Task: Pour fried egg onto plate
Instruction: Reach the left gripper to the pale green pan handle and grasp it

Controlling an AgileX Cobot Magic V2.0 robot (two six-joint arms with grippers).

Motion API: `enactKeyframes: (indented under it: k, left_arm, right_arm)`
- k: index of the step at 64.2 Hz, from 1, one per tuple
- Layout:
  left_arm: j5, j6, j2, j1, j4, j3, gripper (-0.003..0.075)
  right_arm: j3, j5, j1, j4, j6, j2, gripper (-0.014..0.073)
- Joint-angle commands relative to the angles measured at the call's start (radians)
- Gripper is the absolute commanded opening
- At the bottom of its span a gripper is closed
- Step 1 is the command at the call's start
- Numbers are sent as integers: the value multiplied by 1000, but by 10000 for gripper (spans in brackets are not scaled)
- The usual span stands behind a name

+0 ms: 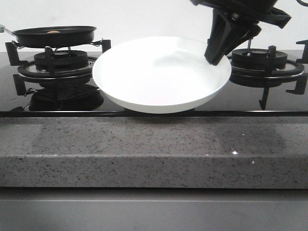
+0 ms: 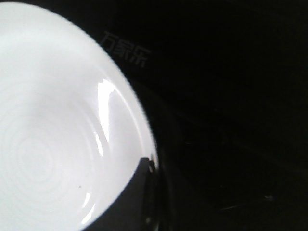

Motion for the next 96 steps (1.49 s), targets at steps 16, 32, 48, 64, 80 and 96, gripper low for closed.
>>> enactKeyframes:
  k: [16, 32, 48, 64, 80, 96]
  left_arm:
    - [-41, -2, 27, 1, -2, -48, 571]
    - [118, -2, 249, 5, 14, -225, 623]
    - [174, 105, 497, 143, -108, -441, 620]
    - [275, 449, 745, 352, -629, -617, 620]
    - [364, 552, 967, 422, -927, -744, 620]
    - [422, 603, 1136, 422, -1164, -824, 620]
  right_arm:
    - [-23, -46, 0, 17, -1, -52, -68]
    - [-23, -43, 0, 17, -1, -52, -68]
    - [-23, -43, 0, 17, -1, -52, -68]
    - [-23, -43, 0, 17, -1, -52, -68]
    - [-23, -43, 0, 17, -1, -52, -68]
    - [-23, -43, 0, 17, -1, -52, -68]
